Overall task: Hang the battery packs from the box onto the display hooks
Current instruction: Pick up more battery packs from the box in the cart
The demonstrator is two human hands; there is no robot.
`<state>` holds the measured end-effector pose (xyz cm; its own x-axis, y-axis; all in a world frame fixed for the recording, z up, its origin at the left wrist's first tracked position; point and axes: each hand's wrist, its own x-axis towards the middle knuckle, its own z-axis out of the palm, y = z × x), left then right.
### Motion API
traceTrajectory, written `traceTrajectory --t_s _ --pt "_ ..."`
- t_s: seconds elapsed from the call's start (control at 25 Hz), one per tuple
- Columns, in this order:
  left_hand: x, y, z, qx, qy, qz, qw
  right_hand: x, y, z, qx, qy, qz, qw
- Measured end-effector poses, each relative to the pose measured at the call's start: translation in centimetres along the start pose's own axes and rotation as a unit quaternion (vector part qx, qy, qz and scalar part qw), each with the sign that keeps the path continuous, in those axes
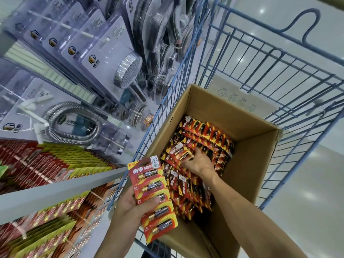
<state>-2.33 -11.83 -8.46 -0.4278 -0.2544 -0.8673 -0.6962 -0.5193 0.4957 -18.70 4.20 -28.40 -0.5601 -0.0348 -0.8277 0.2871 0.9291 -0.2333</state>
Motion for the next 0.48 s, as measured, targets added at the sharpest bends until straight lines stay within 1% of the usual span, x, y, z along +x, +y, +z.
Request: traceTrajectory --t_s 0.12,0.2,0.28,0.4,0.48 --pt "-0.3 0.0 -0.8 -0.006 -0.010 0.014 1.000 -0.7 0.5 -0.5 -0.044 0.044 0.018 0.998" --pt "-0.6 0.1 -1.4 -0.016 -0.021 0.022 0.999 -1.3 0.5 -1.0 -0.043 0.078 -0.010 0.996" --pt "-1.0 0.1 -2.2 -0.020 -0.040 0.029 0.999 -2.0 0.9 -1.1 0.013 0.122 -0.036 0.992" --pt "-1.6 0.5 -3.0 -0.008 -0.067 0.039 0.997 -2.9 1.5 -1.6 0.130 0.179 -0.035 0.975" --pt "-1.8 0.8 -3.7 0.000 -0.081 0.055 0.995 -4.4 1.3 -2.2 0.255 0.184 -0.036 0.949"
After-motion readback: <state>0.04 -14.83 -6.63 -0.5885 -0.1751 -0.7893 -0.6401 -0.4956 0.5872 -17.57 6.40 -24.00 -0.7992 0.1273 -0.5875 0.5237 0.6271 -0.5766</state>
